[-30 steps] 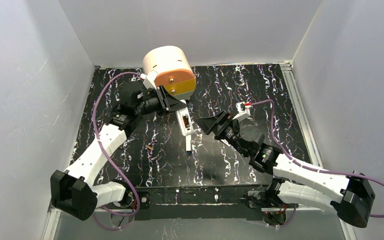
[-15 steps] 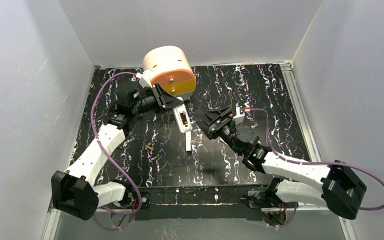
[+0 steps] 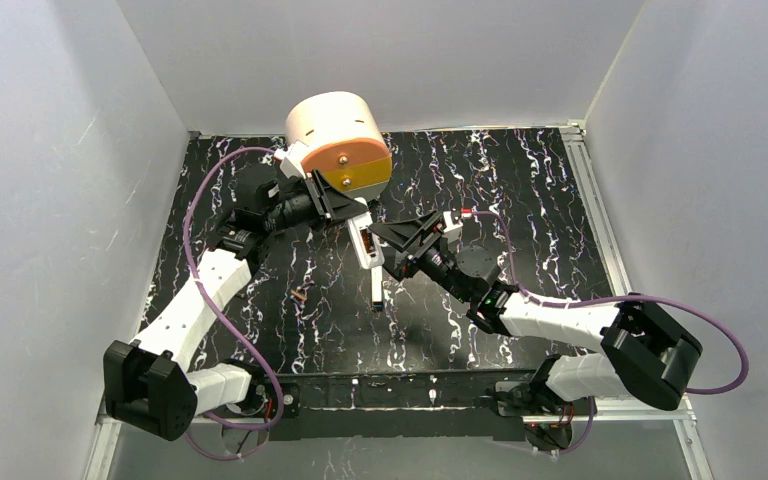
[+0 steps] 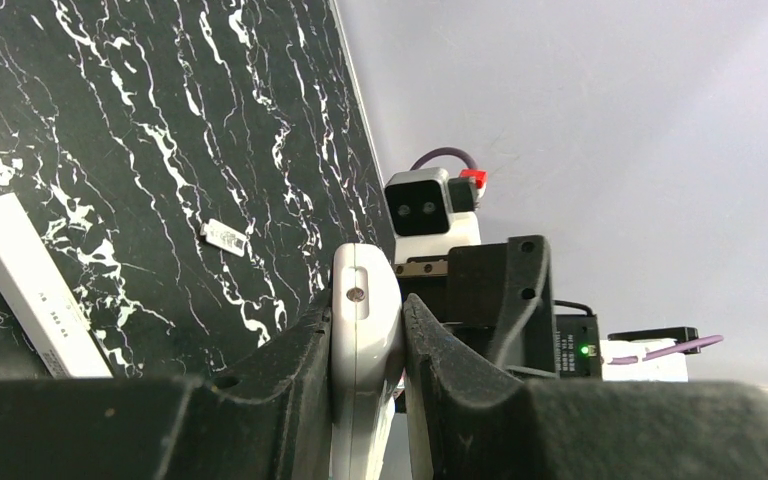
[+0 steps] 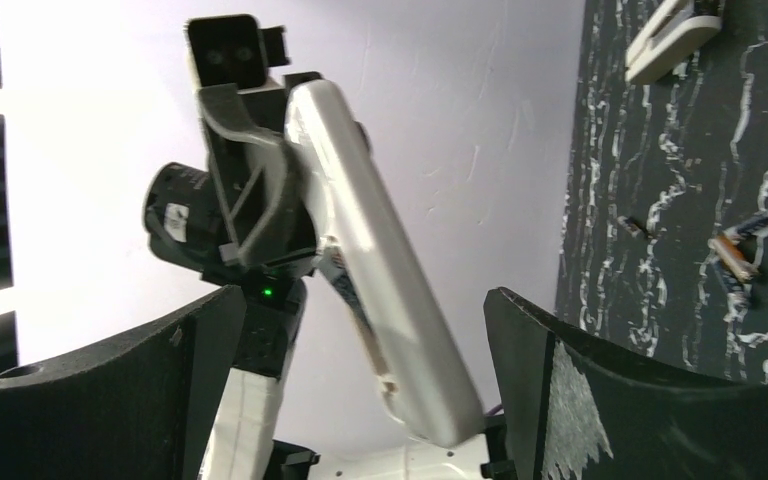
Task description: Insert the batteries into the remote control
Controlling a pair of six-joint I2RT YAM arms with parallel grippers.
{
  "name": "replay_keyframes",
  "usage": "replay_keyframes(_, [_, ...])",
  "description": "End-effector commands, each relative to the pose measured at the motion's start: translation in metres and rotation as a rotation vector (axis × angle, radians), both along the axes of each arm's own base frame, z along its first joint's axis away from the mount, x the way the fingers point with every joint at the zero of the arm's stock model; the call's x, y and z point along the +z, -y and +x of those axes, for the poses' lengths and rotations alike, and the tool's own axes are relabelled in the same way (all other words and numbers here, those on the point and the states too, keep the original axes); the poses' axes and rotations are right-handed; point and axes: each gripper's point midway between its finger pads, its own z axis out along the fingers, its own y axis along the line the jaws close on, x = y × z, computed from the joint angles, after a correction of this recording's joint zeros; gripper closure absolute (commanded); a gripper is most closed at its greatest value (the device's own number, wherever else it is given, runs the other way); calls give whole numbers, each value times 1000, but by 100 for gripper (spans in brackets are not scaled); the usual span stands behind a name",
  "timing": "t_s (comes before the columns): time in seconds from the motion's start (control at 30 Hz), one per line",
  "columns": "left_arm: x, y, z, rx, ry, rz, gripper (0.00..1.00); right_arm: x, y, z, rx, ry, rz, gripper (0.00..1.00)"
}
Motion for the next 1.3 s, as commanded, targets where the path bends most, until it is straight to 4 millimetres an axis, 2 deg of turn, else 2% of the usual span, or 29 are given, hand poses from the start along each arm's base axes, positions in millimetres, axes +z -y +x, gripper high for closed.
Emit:
replay_keyframes(0.0, [6, -1, -10, -29, 24, -16, 100, 50, -2, -1, 23, 68, 138, 1])
replay_keyframes(0.2, [4, 0, -11, -38, 23, -15, 100, 45, -7, 2, 31, 46, 148, 1])
replay_keyframes(0.37, [4, 1, -14, -61, 26, -14, 100, 43, -9, 2, 37, 37, 163, 5])
replay_keyframes(0.6, [3, 2, -17, -81, 32, -13, 100, 39, -13, 2, 58, 16, 180, 15])
replay_keyframes(0.7, [4, 2, -18, -87, 36, -13, 100, 45, -11, 2, 56, 39, 202, 22])
replay_keyframes(1.03, [2, 3, -20, -95, 34, -13, 100, 42, -15, 0, 86, 31, 225, 29])
replay_keyframes(1.27, [1, 2, -20, -95, 31, -12, 100, 41, -19, -3, 121, 25, 255, 40])
